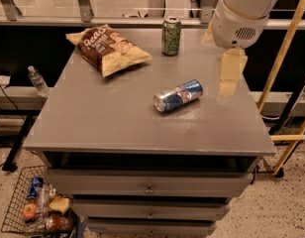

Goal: Place redbull can upright

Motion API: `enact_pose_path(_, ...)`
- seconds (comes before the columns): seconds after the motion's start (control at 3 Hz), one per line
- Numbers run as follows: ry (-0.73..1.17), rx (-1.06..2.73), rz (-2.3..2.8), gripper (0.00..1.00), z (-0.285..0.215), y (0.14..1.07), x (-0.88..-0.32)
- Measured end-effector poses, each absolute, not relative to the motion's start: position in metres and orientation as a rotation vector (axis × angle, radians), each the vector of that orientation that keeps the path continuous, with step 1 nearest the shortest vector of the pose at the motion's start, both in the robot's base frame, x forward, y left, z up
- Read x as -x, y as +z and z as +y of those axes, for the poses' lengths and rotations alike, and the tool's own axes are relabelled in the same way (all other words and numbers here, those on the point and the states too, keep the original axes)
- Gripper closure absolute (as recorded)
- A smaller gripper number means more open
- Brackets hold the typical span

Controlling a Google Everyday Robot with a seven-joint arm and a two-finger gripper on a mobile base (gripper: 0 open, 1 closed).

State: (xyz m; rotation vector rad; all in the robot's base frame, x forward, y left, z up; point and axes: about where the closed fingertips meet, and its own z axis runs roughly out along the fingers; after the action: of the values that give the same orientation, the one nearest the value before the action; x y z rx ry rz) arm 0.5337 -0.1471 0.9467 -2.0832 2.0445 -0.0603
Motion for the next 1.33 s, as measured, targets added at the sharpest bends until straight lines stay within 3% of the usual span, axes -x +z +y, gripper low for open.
enact_pose_path(0.67, -0.050, 2.273, 2.009, 0.00, -0.115, 0.889, -0.570)
enact_pose_path(1.33, 0.077, 2.427, 1.874, 0.00, -0.100, 0.853, -0.571)
